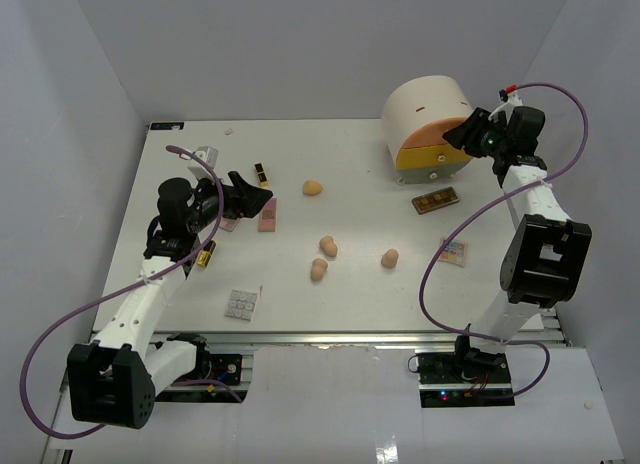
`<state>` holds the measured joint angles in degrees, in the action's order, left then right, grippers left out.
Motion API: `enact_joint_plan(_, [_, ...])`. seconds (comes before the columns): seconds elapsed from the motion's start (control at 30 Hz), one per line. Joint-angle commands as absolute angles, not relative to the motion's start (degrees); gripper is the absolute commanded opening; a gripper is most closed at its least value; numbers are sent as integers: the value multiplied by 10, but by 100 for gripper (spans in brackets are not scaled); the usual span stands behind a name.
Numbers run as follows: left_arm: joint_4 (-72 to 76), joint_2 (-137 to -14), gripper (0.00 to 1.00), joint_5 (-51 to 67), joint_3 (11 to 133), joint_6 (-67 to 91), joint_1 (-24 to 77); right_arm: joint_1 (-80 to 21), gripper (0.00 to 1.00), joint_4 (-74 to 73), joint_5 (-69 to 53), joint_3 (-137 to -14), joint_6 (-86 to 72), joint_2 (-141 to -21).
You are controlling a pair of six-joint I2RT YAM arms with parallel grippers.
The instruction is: Organize the makeup
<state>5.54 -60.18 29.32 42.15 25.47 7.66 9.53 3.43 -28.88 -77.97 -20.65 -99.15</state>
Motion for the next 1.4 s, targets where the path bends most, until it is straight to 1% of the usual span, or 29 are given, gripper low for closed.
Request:
enact_joint_plan(0.0, [51,-598,98,292,445,248,79,87,41,64,-279,-799,-214,-990])
enact_joint_plan(0.2, [52,-597,98,293,445,248,78,88,29,63,-281,-770,-215,-970])
enact_joint_plan(0.27, [51,-597,98,294,445,248,79,89,23,62,-278,-757,-209,-952])
enact_joint_plan(0.33, [52,-596,98,294,445,248,79,90,18,62,-272,-740,-198,-932])
enact_joint_plan(0.43, [52,-595,98,295,446,248,79,95,18,60,-276,-722,-193,-911])
enact_joint_plan(0.63, [51,-592,98,295,446,248,79,104,18,56,-287,-648,-178,-830])
enact_joint_plan(0.87, [52,-595,98,299,445,249,79,113,19,53,-294,-584,-173,-787])
enact_joint_plan(1.13, [52,-599,98,300,445,249,79,128,19,57,-301,-556,-168,-762])
enact_joint_plan(1.37, [53,-602,98,301,445,248,79,136,20,63,-307,-555,-166,-761])
